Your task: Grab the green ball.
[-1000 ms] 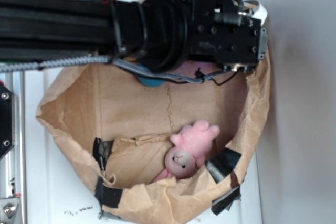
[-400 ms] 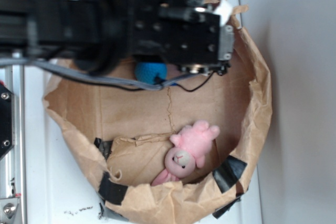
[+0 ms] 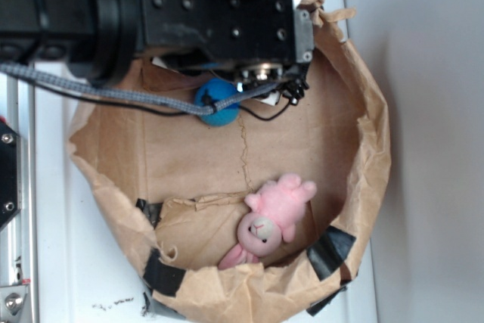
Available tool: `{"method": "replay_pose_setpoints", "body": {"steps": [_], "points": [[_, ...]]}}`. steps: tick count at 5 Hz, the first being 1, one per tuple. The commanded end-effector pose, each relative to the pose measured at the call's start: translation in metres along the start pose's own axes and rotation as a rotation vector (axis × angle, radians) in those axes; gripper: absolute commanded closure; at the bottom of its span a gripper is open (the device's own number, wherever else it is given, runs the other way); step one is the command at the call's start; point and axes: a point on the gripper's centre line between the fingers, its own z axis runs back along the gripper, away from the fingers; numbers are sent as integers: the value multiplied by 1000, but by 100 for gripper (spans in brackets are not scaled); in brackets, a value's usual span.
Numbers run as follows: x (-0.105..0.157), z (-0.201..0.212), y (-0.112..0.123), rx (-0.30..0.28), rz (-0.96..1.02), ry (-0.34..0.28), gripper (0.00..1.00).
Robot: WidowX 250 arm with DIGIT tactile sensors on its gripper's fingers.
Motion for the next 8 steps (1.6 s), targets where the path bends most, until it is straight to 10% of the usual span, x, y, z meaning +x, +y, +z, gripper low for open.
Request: {"method": "replay_pose_setpoints", "body": {"steps": [1, 5, 6, 8], "points": [[34, -17, 7, -92, 74, -53, 0], [47, -35, 10, -111, 49, -115, 0], [46, -38, 11, -123, 33, -134, 100], [46, -27, 11, -172, 28, -137, 100]]}}
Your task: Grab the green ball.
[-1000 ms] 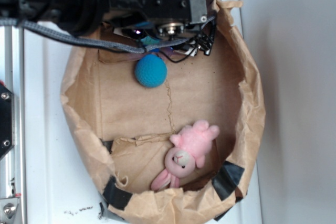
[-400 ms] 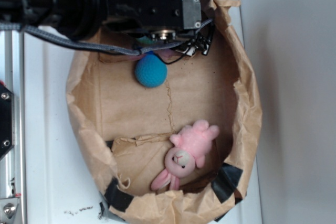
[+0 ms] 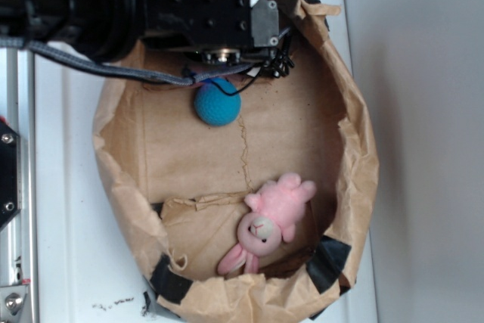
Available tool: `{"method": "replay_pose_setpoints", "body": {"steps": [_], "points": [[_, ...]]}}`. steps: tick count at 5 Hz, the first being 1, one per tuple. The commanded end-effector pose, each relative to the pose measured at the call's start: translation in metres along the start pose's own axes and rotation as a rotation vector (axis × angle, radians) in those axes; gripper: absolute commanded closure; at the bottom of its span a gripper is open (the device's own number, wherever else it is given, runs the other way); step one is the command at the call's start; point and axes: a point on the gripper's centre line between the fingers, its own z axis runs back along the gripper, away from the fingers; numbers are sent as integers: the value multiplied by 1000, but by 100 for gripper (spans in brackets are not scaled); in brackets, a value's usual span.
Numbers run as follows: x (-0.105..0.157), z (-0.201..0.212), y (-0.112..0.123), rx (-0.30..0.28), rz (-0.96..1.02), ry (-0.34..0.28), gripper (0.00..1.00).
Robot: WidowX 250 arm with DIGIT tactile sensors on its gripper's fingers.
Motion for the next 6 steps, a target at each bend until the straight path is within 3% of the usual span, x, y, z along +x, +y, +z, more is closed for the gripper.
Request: {"method": "replay_pose_setpoints", "body": {"steps": [1, 2, 3, 4, 5, 6], "points": [[18, 16, 10, -69, 37, -31, 100], [17, 18, 7, -83, 31, -32, 100], [17, 28, 1, -99, 11, 5, 100], [19, 54, -4, -152, -10, 72, 100], [31, 88, -7, -170, -58, 198, 100], [37, 111, -7, -149, -146, 238, 100]]}}
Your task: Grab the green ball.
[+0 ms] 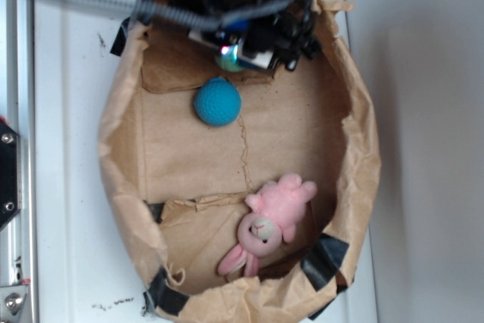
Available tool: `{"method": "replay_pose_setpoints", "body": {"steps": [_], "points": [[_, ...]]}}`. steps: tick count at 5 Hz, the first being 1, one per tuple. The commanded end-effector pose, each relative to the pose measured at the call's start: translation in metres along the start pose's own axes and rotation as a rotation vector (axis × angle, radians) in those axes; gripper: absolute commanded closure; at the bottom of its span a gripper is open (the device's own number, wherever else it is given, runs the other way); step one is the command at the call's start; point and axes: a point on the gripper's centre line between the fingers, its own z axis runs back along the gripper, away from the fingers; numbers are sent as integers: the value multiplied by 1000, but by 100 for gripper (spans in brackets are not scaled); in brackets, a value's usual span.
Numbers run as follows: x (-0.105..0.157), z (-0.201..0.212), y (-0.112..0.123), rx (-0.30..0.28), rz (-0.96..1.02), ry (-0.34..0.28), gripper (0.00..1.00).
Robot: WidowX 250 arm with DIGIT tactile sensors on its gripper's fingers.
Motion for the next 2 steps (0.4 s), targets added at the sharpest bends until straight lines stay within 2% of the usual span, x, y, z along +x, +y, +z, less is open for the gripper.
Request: {"method": "replay_pose_setpoints", "body": {"steps": [1, 2], "points": [[12, 61, 10, -16, -158, 19, 100], [5, 70, 19, -54, -226, 20, 100]]}}
